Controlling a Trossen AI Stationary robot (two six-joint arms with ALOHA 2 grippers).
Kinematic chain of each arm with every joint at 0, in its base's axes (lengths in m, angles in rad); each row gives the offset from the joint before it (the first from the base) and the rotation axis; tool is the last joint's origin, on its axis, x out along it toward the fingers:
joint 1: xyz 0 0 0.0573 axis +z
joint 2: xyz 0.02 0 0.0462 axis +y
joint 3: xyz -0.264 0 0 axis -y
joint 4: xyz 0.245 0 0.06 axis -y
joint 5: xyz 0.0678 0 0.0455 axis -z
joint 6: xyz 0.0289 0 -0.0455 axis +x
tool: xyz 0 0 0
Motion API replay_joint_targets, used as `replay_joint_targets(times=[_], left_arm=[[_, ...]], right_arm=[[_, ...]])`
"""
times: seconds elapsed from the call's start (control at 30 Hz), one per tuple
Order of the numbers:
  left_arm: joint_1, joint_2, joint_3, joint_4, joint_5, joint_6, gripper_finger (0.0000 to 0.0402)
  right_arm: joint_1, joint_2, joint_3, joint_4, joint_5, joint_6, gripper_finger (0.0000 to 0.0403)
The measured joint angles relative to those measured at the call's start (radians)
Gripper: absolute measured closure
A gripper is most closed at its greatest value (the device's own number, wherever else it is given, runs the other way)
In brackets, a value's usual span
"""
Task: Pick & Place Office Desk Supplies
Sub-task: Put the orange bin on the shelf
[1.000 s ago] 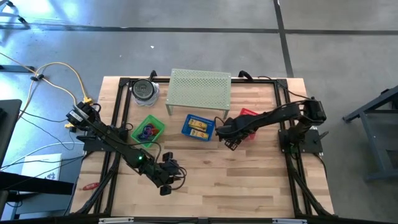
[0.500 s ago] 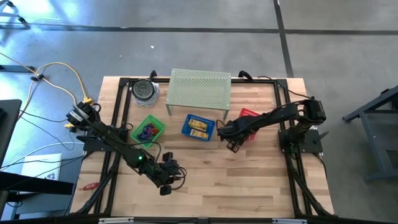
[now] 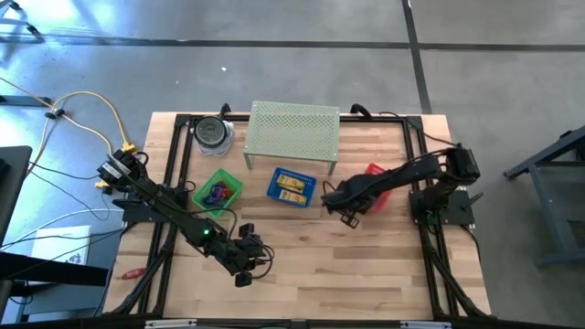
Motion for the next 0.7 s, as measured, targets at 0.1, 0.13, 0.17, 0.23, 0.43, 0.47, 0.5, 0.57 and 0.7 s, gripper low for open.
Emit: replay_joint_targets(times=[0.1, 0.13, 0.17, 0.23, 0.43, 0.47, 0.5, 0.57, 0.7], left_arm=[[0.000, 0.000, 0.000, 0.000, 0.001, 0.001, 0.0299], [0.000, 0.000, 0.000, 0.000, 0.001, 0.001, 0.0299], [0.000, 0.000, 0.000, 0.000, 0.001, 0.001, 0.0299], [0.000, 0.000, 0.000, 0.000, 0.001, 0.001, 0.0299], [-0.002, 0.000, 0.000, 0.001, 0.028, 0.000, 0.0299], [-0.002, 0.000, 0.000, 0.005, 0.046, 0.000, 0.0299], [-0.002, 0.000, 0.000, 0.008, 0.059, 0.000, 0.0299], [-0.002, 0.000, 0.000, 0.013, 0.078, 0.000, 0.0299], [-0.011, 0.000, 0.000, 0.019, 0.090, -0.005, 0.0299]], right_arm=[[0.040, 0.000, 0.053, -0.103, 0.000, 0.022, 0.0399], [0.053, 0.000, 0.079, -0.132, 0.001, 0.027, 0.0399], [0.064, 0.000, 0.109, -0.156, 0.000, 0.029, 0.0399], [0.083, 0.000, 0.171, -0.207, -0.001, 0.028, 0.0399], [0.126, -0.001, 0.382, -0.322, 0.007, 0.022, 0.0399], [0.128, -0.001, 0.412, -0.332, 0.008, 0.021, 0.0399], [0.130, -0.001, 0.440, -0.345, 0.008, 0.021, 0.0399], [0.129, -0.001, 0.489, -0.375, 0.019, 0.000, 0.0399], [0.109, -0.001, 0.591, -0.415, 0.034, -0.061, 0.0399]])
